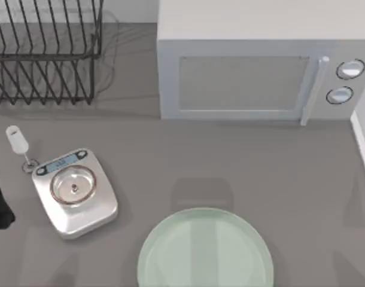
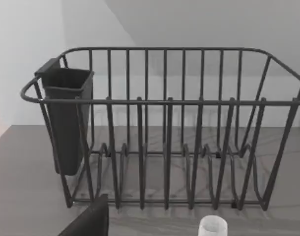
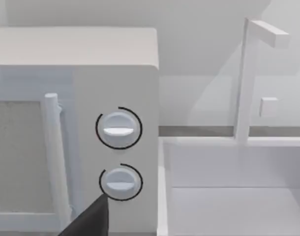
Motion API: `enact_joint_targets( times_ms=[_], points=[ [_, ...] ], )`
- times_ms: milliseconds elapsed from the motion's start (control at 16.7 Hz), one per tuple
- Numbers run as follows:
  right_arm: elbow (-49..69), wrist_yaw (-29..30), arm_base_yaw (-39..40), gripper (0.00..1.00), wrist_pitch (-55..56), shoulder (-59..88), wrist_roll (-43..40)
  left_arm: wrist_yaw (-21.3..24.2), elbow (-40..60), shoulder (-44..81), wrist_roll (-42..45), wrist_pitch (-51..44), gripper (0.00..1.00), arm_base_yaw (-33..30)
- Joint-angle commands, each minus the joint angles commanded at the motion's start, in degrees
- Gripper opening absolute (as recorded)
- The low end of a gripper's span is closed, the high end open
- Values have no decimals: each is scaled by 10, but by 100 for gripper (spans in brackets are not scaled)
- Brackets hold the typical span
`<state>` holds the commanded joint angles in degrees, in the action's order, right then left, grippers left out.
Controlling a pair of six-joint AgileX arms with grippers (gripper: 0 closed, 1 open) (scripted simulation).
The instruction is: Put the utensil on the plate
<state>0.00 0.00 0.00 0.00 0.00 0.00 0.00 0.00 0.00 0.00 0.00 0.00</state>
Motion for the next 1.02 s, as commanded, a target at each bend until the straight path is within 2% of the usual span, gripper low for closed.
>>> enact_joint_targets(
  times_ms=[240, 420, 1020],
  points=[
    [0, 0, 0, 100, 0, 0, 0, 0, 18, 19, 2, -19, 100, 3],
    [0, 0, 0, 100, 0, 0, 0, 0, 77, 93, 10, -84, 100, 9],
    [0, 0, 0, 100, 0, 0, 0, 2, 360, 598, 45, -450, 100, 45]
  ],
)
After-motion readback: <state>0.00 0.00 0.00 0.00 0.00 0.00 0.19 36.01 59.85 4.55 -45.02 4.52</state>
